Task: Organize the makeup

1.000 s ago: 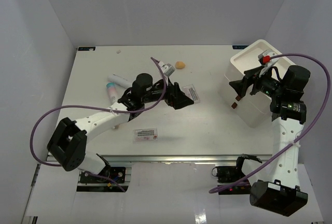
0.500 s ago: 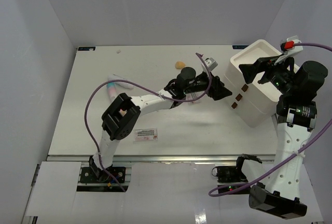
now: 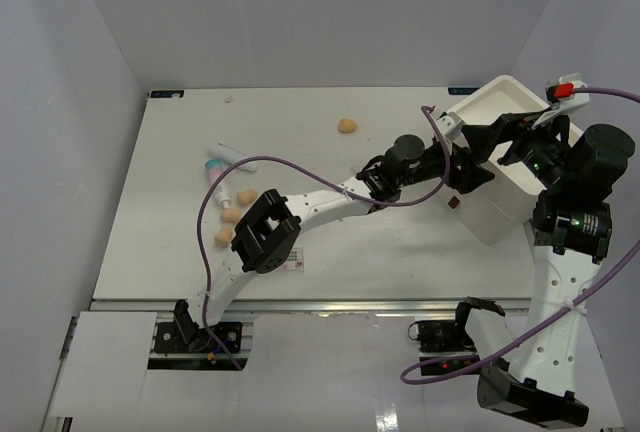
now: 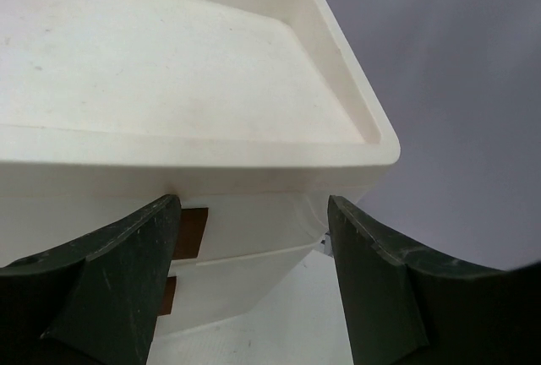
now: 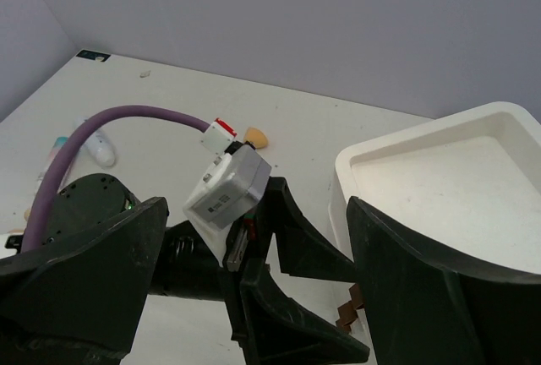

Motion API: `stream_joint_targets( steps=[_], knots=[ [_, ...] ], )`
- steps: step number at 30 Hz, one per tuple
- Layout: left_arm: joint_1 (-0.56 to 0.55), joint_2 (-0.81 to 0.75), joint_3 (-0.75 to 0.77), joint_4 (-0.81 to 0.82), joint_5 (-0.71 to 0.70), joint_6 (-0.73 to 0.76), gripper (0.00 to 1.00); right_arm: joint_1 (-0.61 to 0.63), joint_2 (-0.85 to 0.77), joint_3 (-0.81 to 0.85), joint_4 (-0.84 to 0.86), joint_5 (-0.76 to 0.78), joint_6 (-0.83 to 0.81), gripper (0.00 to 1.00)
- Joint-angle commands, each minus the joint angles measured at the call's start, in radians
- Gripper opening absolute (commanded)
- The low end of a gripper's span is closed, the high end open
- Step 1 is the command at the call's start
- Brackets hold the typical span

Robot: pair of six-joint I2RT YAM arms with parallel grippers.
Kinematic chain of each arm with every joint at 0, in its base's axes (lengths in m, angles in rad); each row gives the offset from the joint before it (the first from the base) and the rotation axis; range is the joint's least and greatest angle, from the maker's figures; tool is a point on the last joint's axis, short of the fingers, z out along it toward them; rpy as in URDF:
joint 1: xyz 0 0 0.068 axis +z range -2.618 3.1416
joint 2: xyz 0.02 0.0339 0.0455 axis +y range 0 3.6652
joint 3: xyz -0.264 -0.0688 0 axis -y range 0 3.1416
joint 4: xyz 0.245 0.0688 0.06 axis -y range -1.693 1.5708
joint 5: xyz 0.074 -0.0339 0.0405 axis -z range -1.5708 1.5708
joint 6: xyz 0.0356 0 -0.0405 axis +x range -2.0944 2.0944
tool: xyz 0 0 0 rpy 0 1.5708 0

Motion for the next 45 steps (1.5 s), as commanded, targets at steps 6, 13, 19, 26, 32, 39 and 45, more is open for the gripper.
stream_joint_targets(
  steps=[6, 13, 19, 26, 32, 39, 45],
  knots=[
    [-0.03, -0.011, 0.022, -0.075, -0.199, 0.075, 0.76, -0.003, -0.03, -0.011, 0.015, -0.005, 0.004, 0.92],
    [-0.035, -0.006, 0.017, -0.092, -0.254, 0.11, 0.73, -0.003, -0.033, -0.02, 0.015, -0.015, 0.002, 0.92],
    [-0.035, 0.0, 0.014, -0.097, -0.287, 0.14, 0.7, -0.003, -0.03, -0.023, 0.015, -0.023, 0.004, 0.92],
    [-0.035, 0.032, 0.056, -0.123, -0.305, 0.163, 0.68, -0.004, -0.028, -0.025, 0.017, -0.032, 0.007, 0.92],
    [-0.035, 0.076, 0.101, -0.131, -0.283, 0.159, 0.63, -0.005, -0.028, -0.025, 0.017, -0.034, 0.007, 0.92],
    [-0.035, 0.093, 0.125, -0.133, -0.28, 0.15, 0.51, -0.005, -0.028, -0.028, 0.017, -0.036, 0.007, 0.92],
    [-0.035, 0.069, 0.101, -0.119, -0.28, 0.15, 0.11, -0.005, -0.029, -0.036, 0.017, -0.032, 0.003, 0.92]
  ],
)
